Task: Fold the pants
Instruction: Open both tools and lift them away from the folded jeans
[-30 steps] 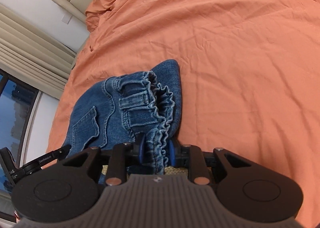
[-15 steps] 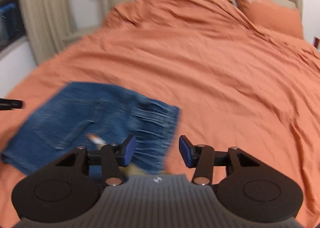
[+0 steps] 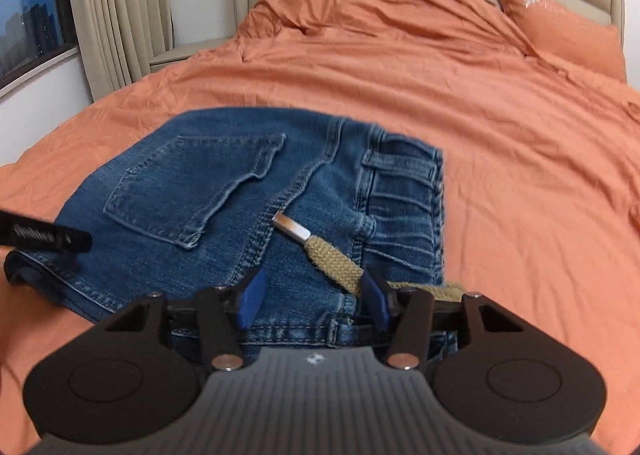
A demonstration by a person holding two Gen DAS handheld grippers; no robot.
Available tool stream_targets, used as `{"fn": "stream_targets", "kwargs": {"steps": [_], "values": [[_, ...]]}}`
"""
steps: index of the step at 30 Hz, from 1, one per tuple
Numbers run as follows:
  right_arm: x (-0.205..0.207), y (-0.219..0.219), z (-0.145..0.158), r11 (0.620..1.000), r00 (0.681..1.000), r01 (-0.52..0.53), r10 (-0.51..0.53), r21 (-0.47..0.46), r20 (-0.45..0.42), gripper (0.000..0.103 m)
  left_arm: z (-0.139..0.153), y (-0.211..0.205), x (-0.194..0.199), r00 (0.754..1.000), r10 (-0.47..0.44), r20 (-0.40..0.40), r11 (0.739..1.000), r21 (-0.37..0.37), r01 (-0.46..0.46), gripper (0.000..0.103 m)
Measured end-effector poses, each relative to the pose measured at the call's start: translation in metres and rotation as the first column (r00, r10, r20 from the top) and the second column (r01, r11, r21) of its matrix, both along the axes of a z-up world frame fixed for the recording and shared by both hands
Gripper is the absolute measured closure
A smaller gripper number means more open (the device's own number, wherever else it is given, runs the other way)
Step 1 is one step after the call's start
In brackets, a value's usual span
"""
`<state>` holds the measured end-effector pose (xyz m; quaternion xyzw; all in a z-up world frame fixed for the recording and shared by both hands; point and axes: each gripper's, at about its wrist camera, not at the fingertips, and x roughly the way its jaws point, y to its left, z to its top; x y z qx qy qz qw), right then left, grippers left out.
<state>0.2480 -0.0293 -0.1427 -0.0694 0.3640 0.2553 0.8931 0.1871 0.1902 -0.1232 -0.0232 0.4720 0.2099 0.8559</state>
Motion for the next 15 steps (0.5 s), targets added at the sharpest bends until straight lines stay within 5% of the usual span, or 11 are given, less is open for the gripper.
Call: {"fn": "stream_targets", "kwargs": {"steps": [7,10,15], "values": [[0.002,0.0,0.02,1.0,1.0,-0.01,0.01,0.002,-0.023,0.051,0.019,-0.009,-0.018,0.997,0.003,0.071,0.999,0.045,-0.006,0.063],[-0.018,-0.004,0.048,0.999,0.998,-0.031,0.031,0.006,0.059,0.032,0.047,-0.016,-0.036,0.986,0.004,0.169,0.998,0.057,-0.014,0.057],[-0.065,-0.016,0.098,0.998,0.971,-0.06,0.054,0.018,0.235,0.022,0.104,-0.035,-0.073,0.935,-0.03,0.354,0.996,0.092,-0.003,0.036]]}}
